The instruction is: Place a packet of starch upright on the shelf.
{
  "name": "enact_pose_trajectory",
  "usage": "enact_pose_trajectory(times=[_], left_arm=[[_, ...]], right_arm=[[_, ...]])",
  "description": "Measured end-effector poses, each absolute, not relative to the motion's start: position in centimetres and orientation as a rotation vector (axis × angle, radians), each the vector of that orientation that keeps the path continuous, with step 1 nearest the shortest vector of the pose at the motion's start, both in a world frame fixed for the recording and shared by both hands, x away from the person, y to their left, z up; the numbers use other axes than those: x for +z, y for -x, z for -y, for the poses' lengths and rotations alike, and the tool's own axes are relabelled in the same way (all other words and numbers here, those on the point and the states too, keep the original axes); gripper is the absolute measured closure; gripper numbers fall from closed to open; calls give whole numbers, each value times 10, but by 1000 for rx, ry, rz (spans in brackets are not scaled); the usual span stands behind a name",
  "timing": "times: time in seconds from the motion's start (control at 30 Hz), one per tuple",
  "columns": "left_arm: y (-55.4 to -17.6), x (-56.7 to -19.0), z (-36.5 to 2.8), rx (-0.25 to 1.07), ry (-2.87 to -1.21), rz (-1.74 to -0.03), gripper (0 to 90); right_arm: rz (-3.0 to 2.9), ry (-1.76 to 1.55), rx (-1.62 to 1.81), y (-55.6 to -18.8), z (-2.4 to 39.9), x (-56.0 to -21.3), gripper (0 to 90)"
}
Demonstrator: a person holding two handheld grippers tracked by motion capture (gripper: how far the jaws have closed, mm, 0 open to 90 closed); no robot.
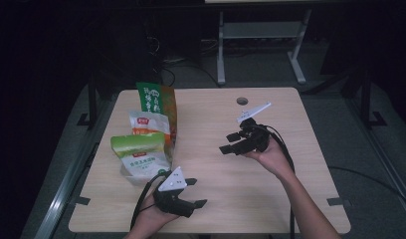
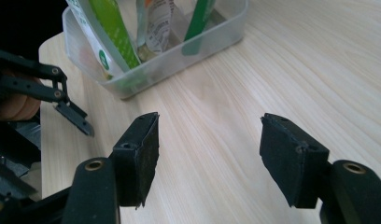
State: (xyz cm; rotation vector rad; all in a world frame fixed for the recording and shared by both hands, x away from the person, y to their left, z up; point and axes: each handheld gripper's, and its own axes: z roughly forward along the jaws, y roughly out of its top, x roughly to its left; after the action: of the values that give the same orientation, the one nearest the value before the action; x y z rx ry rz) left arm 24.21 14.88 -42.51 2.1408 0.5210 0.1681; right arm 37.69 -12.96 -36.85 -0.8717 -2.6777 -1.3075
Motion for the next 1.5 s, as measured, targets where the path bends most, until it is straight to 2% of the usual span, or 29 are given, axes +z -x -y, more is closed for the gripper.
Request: enact_pose_trajectory(times=[0.87,1.5], left_arm=[[-244,-427,-150,162,-2129,-540,269],[-245,-428,-151,161,-2134,-542,267]], right_arm=[[2642,1026,-1295,-346,186,-395,343],[2610,1106,-1280,-323,213,-416,329]])
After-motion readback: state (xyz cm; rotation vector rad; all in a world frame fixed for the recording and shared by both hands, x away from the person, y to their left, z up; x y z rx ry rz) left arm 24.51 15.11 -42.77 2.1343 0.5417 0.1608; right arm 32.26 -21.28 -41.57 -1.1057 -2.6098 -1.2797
